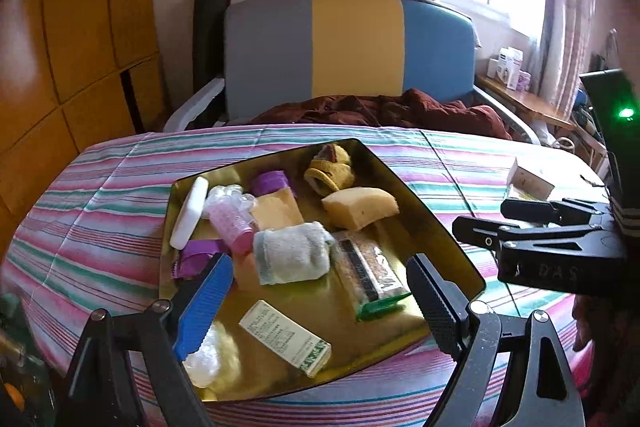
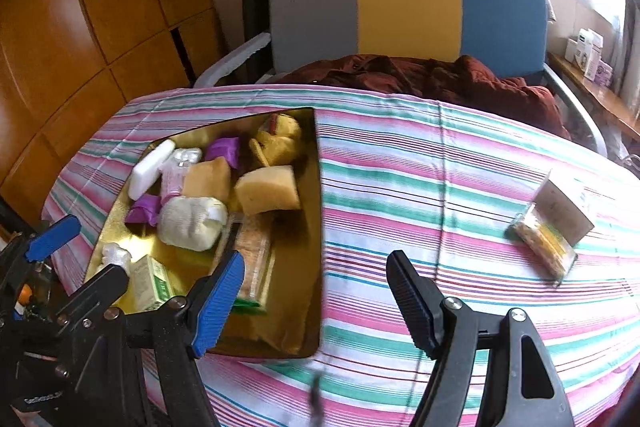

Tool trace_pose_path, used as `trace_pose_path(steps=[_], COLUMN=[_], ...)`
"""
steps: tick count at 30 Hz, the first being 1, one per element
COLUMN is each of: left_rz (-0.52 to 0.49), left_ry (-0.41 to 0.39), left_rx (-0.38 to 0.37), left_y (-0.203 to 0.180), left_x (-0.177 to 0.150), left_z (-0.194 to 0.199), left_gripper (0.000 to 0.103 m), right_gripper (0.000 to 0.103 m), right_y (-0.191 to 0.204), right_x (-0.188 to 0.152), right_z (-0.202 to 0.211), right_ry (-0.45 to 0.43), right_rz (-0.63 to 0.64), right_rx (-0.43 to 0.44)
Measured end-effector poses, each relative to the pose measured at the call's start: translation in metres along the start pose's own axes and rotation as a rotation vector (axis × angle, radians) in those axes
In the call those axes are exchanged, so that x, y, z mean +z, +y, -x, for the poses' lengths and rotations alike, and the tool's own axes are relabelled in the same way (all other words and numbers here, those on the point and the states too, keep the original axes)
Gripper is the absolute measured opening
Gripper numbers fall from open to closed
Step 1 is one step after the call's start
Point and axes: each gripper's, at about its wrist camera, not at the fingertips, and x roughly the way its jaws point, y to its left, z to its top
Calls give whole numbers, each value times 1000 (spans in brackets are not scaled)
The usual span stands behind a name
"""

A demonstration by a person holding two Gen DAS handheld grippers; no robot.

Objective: Organize objects
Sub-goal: 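Withdraw both tools from the tray and move to the box and cracker pack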

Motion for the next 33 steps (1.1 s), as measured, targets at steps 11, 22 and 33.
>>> trace_pose_path(steps=[11,22,33], left_rz=[-93,-172,-251], left_ry=[-4,6,23], left_rx=[-44,-79,-116], left_y=[-31,-66,-106], left_x=[6,17,27], left_z=[0,-10,-24], left_gripper=[91,91,91], right_gripper=[75,75,75], right_y=[-60,-151,-235], right_x=[5,27,33], right_z=[11,30,23], right_ry=[-12,-62,-120], right_rz=[-79,-180,-331], right_rx=[-81,-232,-323])
